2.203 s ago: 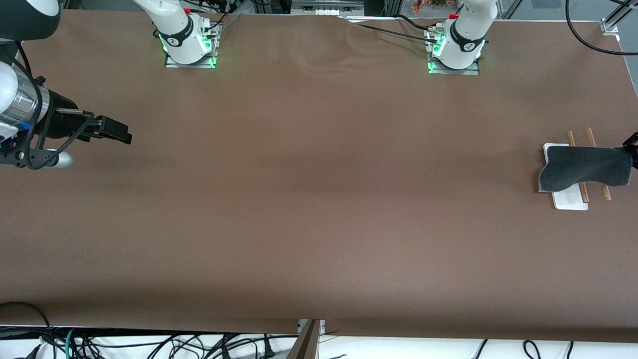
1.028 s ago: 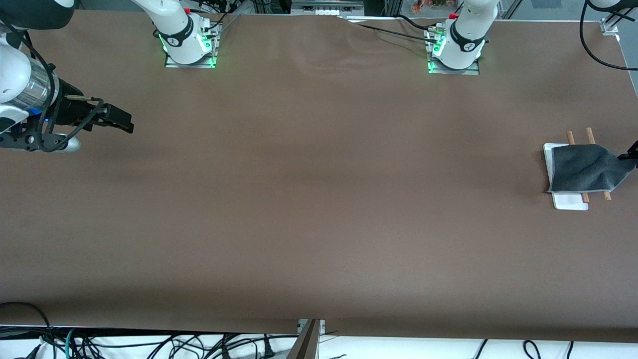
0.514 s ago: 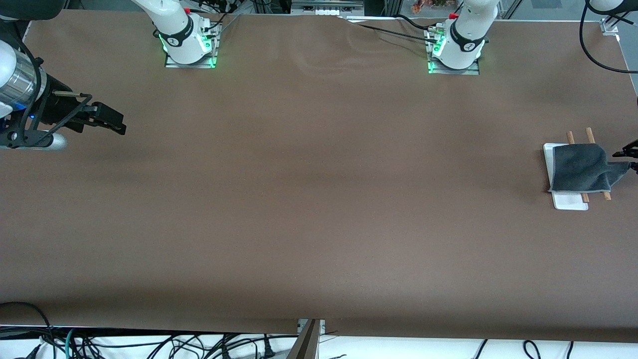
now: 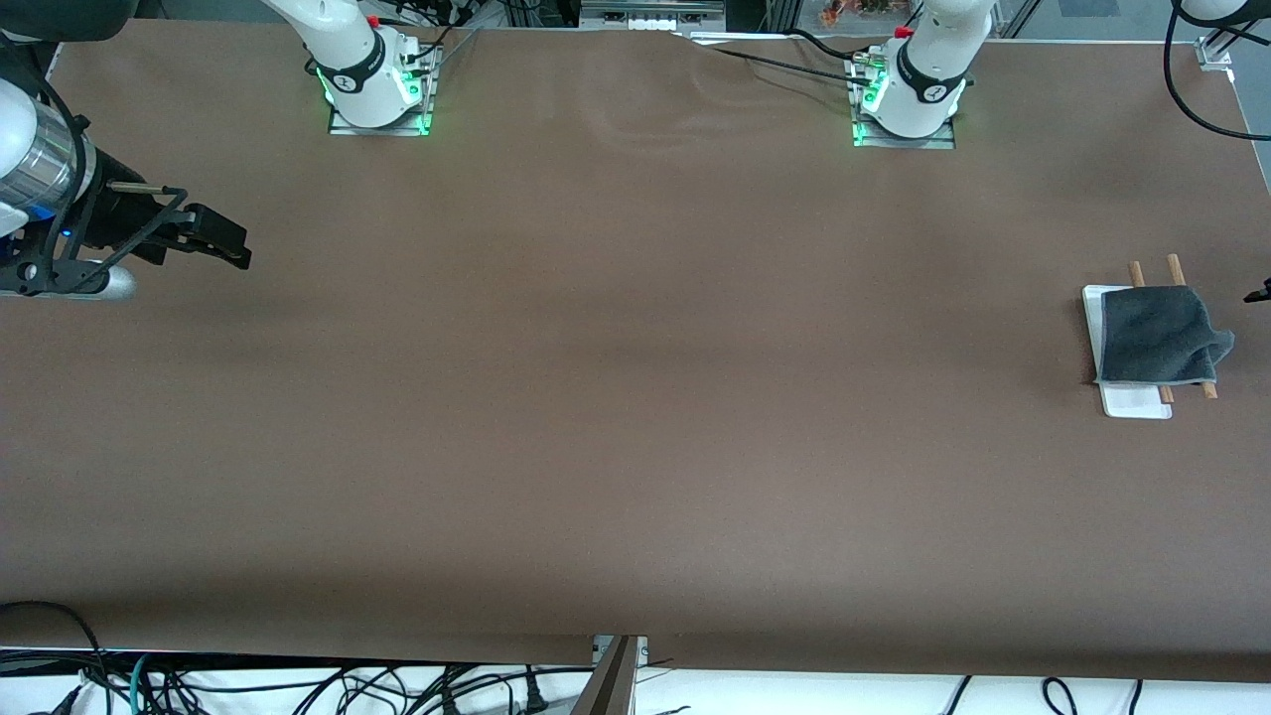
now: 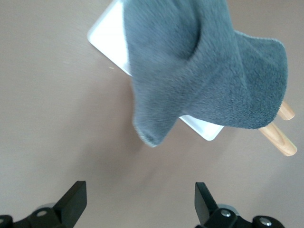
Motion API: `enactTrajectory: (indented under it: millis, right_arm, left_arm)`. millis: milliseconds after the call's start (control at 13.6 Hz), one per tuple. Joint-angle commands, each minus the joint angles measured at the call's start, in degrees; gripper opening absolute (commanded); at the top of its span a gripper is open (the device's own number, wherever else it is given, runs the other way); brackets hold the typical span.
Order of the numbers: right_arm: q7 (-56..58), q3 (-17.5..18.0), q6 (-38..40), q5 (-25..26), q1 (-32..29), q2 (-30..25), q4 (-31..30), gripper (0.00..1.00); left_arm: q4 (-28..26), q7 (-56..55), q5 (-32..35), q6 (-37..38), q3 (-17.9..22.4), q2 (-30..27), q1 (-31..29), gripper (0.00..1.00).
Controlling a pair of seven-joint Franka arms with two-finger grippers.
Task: Pass towel and hang on rack
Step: 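Lower the towel over the rack rods with the left gripper, then open the left gripper and lift it away from the rack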
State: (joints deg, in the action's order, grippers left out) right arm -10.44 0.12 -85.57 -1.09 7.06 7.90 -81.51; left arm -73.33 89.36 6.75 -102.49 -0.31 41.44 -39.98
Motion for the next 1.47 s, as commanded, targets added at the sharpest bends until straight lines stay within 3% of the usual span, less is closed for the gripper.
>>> enactTrajectory:
  millis: [0,147,367,734,1028,1249,1395]
  right_arm:
    - [0.51,0.15,0.4,1.44,0.24,0.45,1.0,1.0]
    - [0.16,0.23,0.57,1.35,0.33,0.36,0.92,1.0]
    - [-0.19,0.41,1.36,1.26,0.41,-0.26,-0.14,1.0]
    - [-0.46,0.41,1.28,1.18,0.41,-1.74,-3.03,1.0]
    - [-2.57,0.5,1.02,1.26,0.41,-2.45,-4.62,1.0]
    - [-2.66,0.5,0.75,1.26,0.41,-2.54,-5.41,1.0]
    - [-2.57,0.5,0.4,1.26,0.41,-2.98,-5.93,1.0]
  left_arm:
    - [1.61,-0.84,-1.99,2.81,-1.01,-4.07,1.04,1.0]
    - [1.61,-6.01,-3.84,6.67,-1.54,-7.58,3.14,1.0]
    - [1.61,-19.52,-3.41,13.26,-1.71,-12.77,10.77,1.0]
    - [1.26,-41.41,-3.85,20.83,-3.81,-17.35,20.01,1.0]
    - [-6.79,-62.22,-4.98,19.18,-3.38,-24.45,30.89,1.0]
    - [-16.99,-79.99,-8.22,11.81,-3.38,-32.62,35.13,1.0]
    - [-20.08,-86.17,-8.86,9.34,-3.3,-35.97,38.55,1.0]
